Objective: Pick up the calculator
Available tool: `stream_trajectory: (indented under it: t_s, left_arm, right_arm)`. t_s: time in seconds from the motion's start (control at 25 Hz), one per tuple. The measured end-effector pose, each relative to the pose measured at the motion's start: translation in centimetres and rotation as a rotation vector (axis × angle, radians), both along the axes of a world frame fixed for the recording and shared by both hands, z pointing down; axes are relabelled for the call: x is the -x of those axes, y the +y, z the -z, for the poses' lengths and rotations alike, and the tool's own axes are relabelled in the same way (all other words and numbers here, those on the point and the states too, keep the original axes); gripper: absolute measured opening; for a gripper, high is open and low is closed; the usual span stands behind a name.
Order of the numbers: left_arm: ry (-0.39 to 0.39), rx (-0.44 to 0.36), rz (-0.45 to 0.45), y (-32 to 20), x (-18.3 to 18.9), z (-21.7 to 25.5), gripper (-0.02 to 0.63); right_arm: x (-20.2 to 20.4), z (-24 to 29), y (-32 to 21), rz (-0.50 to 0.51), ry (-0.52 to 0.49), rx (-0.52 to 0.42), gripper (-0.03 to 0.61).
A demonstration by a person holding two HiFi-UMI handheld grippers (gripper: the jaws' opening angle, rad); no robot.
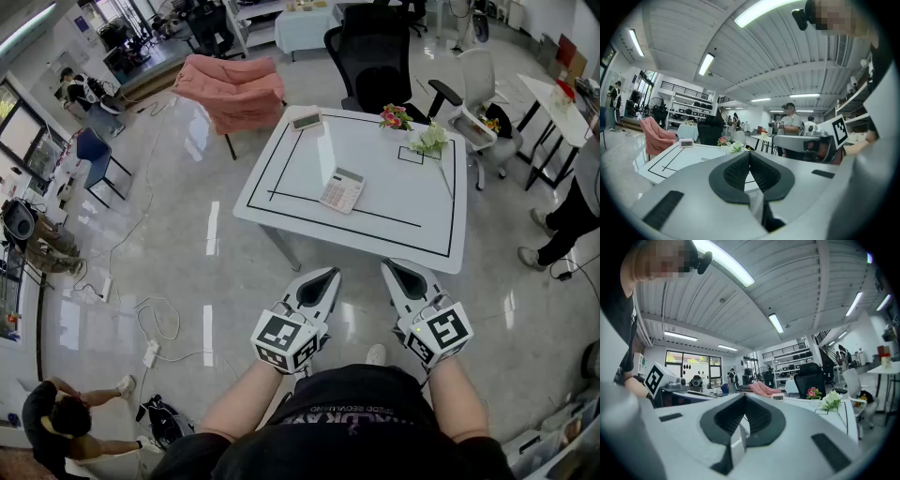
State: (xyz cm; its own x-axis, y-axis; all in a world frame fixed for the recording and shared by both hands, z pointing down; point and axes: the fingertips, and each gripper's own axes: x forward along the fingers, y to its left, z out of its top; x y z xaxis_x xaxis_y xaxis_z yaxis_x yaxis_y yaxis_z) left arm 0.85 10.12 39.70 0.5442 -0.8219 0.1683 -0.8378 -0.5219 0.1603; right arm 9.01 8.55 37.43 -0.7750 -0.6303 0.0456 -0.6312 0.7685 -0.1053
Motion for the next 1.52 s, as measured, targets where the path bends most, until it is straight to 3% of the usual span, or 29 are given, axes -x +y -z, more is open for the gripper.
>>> stream_trajectory:
  t_s: [0.48, 0.56, 0.68, 0.8, 1.12, 1.52]
  left_arm:
    - [-0.002, -0.002, 0.038, -1.2, -2.1, 0.4, 0.022]
    - [-0.01, -0.005, 0.037, -1.4, -3.0, 0.4, 0.067]
    - [-0.045, -0.026, 0.053, -1.9, -4.1, 0.6, 0.227]
    - [-0.077, -0.043, 0.081, -2.3, -4.6, 1.0, 0.302]
    - [-0.095, -0.059, 0.105, -3.5, -4.6, 1.0, 0.313]
    - [-0.055, -0.055, 0.047, -8.1, -1.8, -0.1, 0.314]
  right_arm:
    - [-2.8, 0.3, -1.8, 0.015, -0.078, 0.01, 0.002]
    - [-3.4, 0.3, -2.1, 0.034, -0.086, 0.006, 0.005]
    - [-4.5, 0.5, -2.7, 0.058, -0.095, -0.013, 0.117]
    - [-5.7, 0.5, -3.5, 0.067, -0.119, -0.007, 0.156]
    - [-6.8, -0.8, -5.6, 0.073, -0.167, 0.046, 0.16]
    - [-3.7, -2.0, -9.4, 0.026, -0.135, 0.074, 0.16]
